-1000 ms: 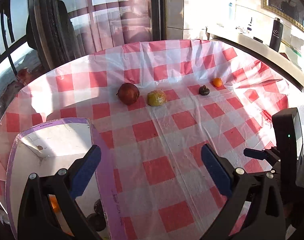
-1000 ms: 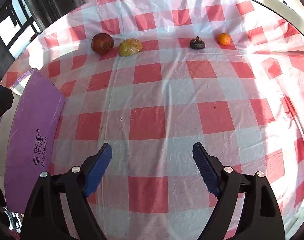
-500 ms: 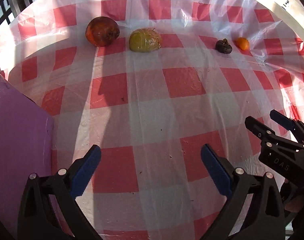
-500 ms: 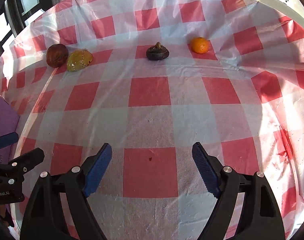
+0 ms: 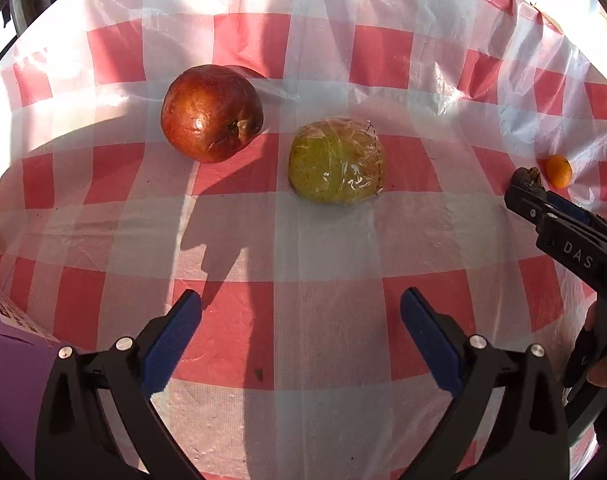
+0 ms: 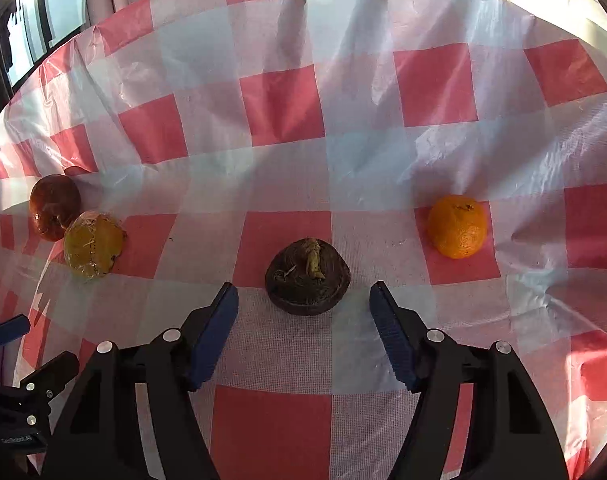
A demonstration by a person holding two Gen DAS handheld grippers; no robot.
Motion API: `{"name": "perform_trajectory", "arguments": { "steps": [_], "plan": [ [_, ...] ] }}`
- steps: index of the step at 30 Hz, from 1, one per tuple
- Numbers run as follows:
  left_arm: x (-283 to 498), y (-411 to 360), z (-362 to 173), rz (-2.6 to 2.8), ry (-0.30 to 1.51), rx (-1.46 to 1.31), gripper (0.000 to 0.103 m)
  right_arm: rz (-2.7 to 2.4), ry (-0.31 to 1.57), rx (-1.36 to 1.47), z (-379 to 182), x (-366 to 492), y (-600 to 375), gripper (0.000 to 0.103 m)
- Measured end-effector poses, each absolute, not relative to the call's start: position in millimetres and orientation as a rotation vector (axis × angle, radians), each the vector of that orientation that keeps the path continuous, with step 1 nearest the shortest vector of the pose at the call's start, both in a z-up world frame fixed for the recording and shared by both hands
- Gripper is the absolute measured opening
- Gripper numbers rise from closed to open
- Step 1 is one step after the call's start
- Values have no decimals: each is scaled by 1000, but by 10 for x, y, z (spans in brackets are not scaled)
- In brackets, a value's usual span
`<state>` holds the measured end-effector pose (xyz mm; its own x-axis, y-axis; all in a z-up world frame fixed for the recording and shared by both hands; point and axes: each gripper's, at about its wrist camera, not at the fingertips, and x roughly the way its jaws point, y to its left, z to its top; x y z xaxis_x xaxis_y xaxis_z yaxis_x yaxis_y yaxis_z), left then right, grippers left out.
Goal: Organize fruits
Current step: 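Grasp the wrapped pear with the left tool while the right tool grasps the dark dried fruit, then carry the wrapped pear and dark fruit over the white box with both tools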
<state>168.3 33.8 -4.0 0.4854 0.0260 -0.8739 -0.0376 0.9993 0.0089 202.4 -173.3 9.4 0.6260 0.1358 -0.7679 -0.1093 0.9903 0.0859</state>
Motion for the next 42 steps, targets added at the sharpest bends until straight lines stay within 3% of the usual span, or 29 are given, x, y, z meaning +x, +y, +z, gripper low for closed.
{"name": "perform_trajectory", "arguments": {
  "steps": [7, 16, 20, 21, 25, 34, 37, 42],
  "plan": [
    [2161, 259, -69, 53, 1001, -7, 100, 120, 878, 57, 106, 2182, -1777, 51],
    [2682, 150, -66, 35, 956, 15, 100, 114, 882, 47, 111, 2193, -1812, 52],
    [2714, 50, -33, -18, 916, 56, 76, 114, 882, 46, 113, 2170, -1765, 52],
    [2681, 7, -17, -26, 910, 54, 65, 114, 882, 44, 110, 2162, -1747, 52],
    [2638, 5, 0, -51, 910, 58, 64, 109, 883, 30, 118, 2152, -1707, 52],
    [1729, 101, 89, -98, 956, -48, 64, 104, 884, 10, 82, 2181, -1638, 50],
    [1310, 158, 109, -128, 1002, -78, 64, 89, 879, 24, 88, 2173, -1659, 43],
    [565, 222, 163, -214, 1071, -89, 64, 77, 881, 116, 92, 1921, -1768, 42]
  ]
}}
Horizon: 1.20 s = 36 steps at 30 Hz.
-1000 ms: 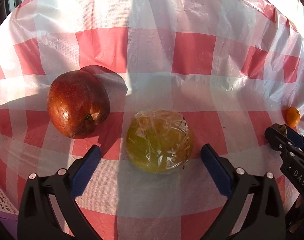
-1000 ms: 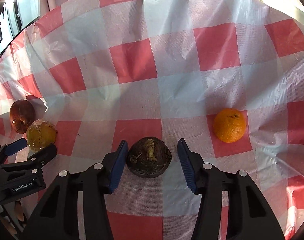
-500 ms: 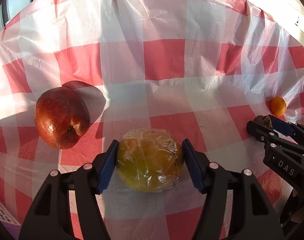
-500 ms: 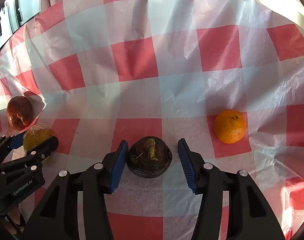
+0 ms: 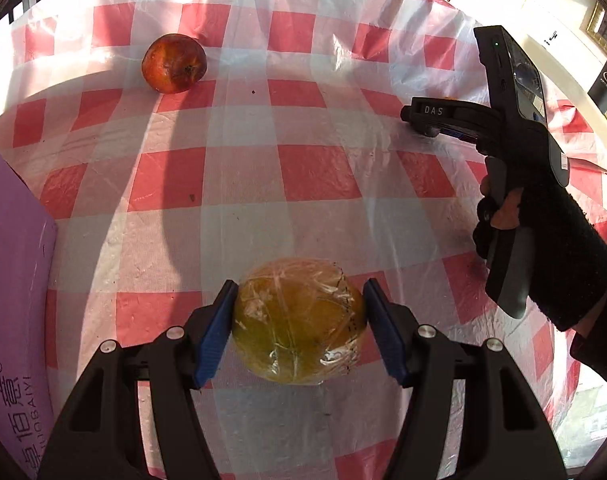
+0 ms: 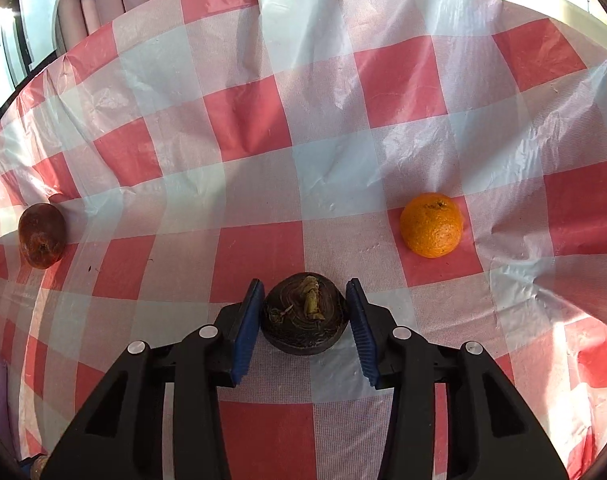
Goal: Organize fruits
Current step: 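Carry the wrapped pear and dark fruit over the white box with both tools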
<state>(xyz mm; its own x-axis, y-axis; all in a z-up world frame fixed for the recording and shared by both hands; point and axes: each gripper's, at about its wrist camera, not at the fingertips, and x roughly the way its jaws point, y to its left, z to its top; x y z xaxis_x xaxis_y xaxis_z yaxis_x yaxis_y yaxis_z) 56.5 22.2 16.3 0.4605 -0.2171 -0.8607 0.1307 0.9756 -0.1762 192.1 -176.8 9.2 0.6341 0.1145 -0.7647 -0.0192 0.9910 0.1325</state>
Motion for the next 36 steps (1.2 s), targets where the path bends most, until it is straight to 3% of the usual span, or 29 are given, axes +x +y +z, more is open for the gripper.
{"name": "perform_trajectory", "arguments": {
  "steps": [7, 16, 36],
  "plan": [
    [-64, 317, 94, -313, 1134, -65, 64, 79, 939, 232, 98, 879, -1820, 42],
    [-316, 272, 197, -357, 1133, -17, 64, 84, 1013, 248, 228, -36, -1789, 42],
    [-399, 723, 1086, -373, 965, 1, 64, 97, 920, 237, 938, -581, -1140, 42]
  ]
}}
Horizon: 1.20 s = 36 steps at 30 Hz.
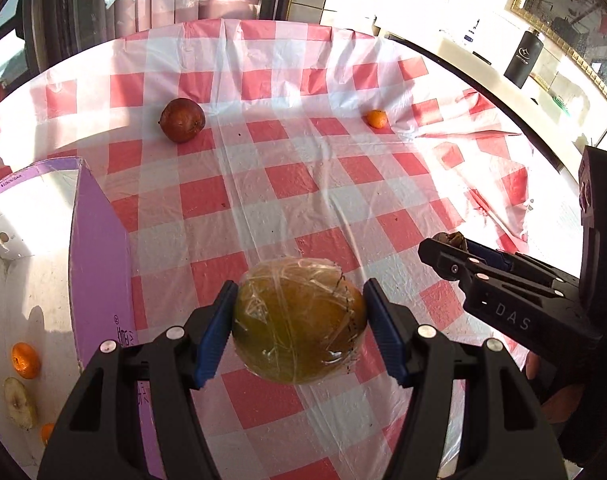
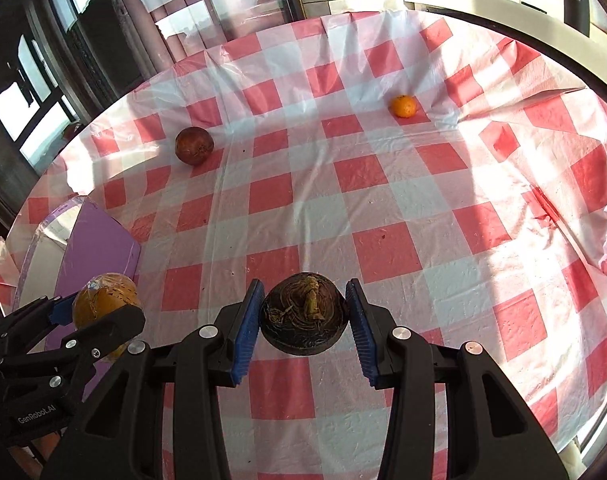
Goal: Organize fruits
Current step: 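Carry the wrapped pear and dark fruit over the white box with both tools, then open both tools to drop the wrapped pear and dark fruit into the box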
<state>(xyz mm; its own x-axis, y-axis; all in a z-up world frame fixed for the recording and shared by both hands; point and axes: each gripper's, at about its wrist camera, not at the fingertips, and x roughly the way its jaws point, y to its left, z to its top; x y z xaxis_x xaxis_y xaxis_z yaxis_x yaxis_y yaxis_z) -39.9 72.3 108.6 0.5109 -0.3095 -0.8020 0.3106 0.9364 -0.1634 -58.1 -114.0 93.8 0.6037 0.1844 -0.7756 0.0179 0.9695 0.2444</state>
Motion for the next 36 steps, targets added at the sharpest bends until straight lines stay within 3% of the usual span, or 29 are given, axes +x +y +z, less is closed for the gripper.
{"name": "perform_trajectory", "arguments": {
  "steps": [20, 36],
  "plan": [
    [-551, 2007, 1513, -259, 826, -53, 64, 260, 826, 107, 1344, -687, 168, 42],
    [-891, 3237, 1162, -26, 944, -125, 64, 564, 806, -160, 1390, -939, 1553, 42]
  ]
}}
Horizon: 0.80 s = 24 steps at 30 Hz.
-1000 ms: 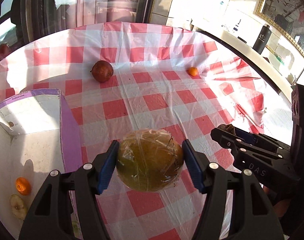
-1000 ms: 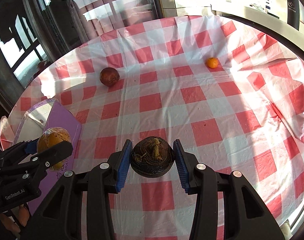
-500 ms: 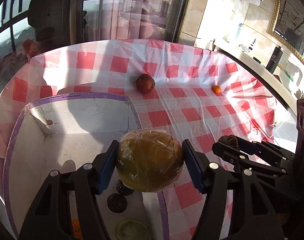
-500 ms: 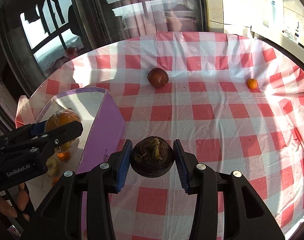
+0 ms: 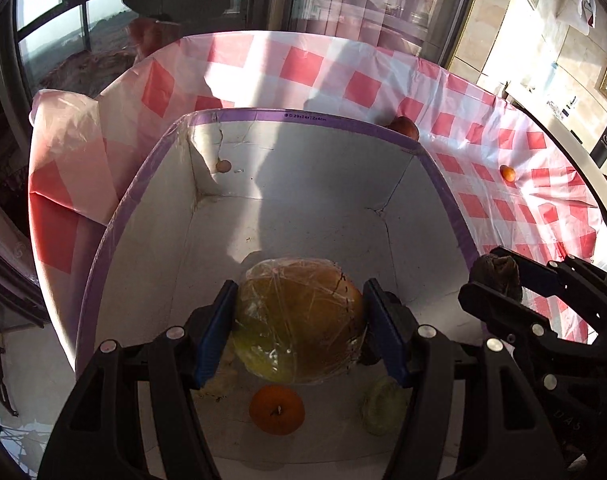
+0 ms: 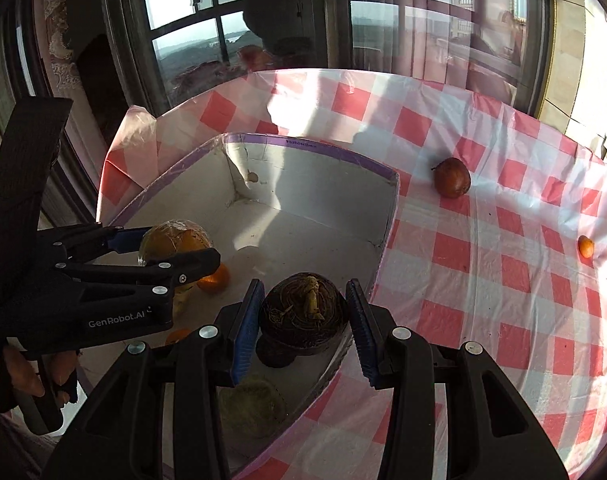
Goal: Organize fruits
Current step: 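Open both tools to drop the wrapped pear and dark fruit into the box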
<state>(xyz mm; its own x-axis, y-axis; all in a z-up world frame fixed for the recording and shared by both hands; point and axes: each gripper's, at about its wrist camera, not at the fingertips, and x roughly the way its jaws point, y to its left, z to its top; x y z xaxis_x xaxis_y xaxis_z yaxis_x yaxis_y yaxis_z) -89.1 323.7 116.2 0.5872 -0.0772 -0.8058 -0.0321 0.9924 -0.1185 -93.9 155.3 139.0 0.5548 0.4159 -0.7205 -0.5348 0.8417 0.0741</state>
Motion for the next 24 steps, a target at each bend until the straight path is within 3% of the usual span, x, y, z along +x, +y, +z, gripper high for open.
{"name": "perform_trajectory", "arguments": {
  "steps": [13, 24],
  "plan": [
    [-1092, 3552, 835, 57, 1081, -83, 64, 699, 902, -363, 1024, -1184, 2137, 42],
    [-1106, 3527, 820, 56, 1093, -68, 65, 682, 944, -321, 953, -1161, 2089, 47]
  ]
}}
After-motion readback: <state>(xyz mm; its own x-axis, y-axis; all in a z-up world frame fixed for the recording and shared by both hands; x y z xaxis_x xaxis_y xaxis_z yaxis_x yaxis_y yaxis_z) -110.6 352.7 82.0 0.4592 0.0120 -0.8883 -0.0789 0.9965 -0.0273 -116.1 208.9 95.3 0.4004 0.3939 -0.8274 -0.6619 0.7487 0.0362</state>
